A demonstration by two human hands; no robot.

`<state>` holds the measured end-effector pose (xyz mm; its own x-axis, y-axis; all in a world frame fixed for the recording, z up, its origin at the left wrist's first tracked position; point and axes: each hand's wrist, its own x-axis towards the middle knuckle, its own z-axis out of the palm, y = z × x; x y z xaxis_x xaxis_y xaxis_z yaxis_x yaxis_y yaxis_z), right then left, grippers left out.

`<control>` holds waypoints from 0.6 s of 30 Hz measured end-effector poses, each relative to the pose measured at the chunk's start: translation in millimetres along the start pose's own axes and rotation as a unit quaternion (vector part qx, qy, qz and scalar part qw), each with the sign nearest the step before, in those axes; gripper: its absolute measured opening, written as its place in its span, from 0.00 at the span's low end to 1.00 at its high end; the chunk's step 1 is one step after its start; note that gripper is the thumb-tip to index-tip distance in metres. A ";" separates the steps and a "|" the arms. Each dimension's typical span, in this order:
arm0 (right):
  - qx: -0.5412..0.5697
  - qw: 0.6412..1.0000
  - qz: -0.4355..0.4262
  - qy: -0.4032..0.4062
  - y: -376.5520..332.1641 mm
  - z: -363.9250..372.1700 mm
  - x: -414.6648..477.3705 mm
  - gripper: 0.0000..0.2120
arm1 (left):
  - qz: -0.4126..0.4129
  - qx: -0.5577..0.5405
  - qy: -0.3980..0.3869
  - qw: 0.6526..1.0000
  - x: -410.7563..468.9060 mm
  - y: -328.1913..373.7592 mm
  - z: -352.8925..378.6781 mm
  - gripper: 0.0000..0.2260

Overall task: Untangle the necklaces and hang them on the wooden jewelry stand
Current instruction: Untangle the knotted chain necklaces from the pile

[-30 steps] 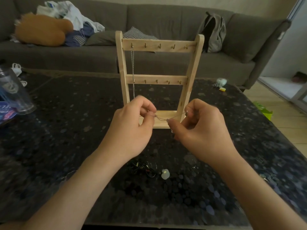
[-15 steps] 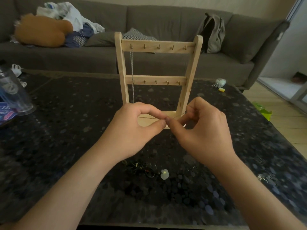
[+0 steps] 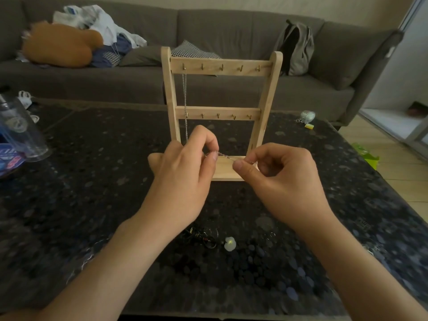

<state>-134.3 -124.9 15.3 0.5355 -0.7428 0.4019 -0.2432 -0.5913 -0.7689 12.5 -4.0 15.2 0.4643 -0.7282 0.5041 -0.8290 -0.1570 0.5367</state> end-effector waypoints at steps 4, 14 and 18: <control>0.020 0.999 -0.004 -0.045 -0.4 -2.2 0.4 0.05 | 0.004 -0.054 0.007 0.999 1.4 -1.6 0.6 0.01; 0.035 0.994 0.008 -0.104 -3.4 -1.5 -2.6 0.03 | -0.143 -0.327 -0.049 0.933 9.7 0.0 -10.3 0.10; 0.047 0.991 0.038 -0.121 -7.7 -2.0 -3.7 0.04 | -0.112 -0.311 -0.029 0.944 9.6 -5.7 -8.6 0.10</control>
<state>-136.0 -118.2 20.8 0.6998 -0.6798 0.2195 -0.2190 -0.4966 -0.8399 24.4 -4.4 22.8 0.5729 -0.7614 0.3035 -0.3616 0.0976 0.9272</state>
